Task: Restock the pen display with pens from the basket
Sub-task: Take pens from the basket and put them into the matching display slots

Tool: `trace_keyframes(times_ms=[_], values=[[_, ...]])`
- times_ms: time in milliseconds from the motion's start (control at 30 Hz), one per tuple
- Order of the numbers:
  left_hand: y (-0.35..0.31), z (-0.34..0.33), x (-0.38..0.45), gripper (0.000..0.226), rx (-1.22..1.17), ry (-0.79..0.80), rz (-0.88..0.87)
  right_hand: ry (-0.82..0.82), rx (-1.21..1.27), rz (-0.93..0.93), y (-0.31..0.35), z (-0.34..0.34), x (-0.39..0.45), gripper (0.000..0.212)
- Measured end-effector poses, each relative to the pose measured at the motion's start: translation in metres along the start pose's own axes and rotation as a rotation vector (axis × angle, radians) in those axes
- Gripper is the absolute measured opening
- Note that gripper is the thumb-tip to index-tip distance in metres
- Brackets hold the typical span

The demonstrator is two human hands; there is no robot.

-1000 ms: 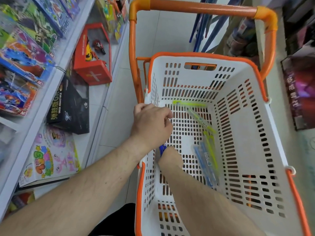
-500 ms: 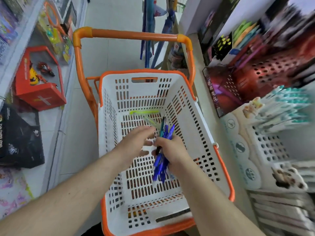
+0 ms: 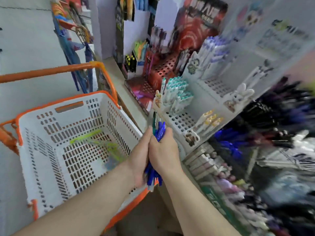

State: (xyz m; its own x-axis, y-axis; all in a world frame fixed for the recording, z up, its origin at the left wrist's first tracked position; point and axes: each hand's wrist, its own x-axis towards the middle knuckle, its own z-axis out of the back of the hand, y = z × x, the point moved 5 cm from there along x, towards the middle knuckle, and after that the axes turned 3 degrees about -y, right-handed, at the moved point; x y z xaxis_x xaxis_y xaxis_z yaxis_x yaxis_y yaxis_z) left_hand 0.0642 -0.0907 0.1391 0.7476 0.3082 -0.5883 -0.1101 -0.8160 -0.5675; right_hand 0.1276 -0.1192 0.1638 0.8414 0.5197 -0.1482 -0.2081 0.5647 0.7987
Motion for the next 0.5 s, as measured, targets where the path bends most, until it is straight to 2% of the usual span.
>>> trace_keyframes(times_ms=[133, 200, 300, 400, 500], values=[[0.015, -0.05, 0.003, 0.071, 0.102, 0.125, -0.004, -0.221, -0.418, 0.103, -0.01, 0.06, 0.002, 0.051], [0.026, -0.072, 0.006, 0.071, 0.142, 0.163, -0.006, -0.253, -0.472, 0.07, -0.022, 0.087, 0.0, 0.049], [0.04, -0.103, 0.007, 0.069, 0.153, 0.217, -0.015, -0.257, -0.28, 0.04, -0.042, 0.115, -0.002, 0.051], [0.058, -0.128, 0.009, 0.069, 0.131, 0.266, 0.008, -0.279, 0.1, 0.042, -0.062, 0.132, -0.002, 0.07], [0.073, -0.148, 0.009, 0.058, 0.08, 0.305, 0.034, -0.334, 0.22, 0.043, -0.074, 0.152, -0.009, 0.076]])
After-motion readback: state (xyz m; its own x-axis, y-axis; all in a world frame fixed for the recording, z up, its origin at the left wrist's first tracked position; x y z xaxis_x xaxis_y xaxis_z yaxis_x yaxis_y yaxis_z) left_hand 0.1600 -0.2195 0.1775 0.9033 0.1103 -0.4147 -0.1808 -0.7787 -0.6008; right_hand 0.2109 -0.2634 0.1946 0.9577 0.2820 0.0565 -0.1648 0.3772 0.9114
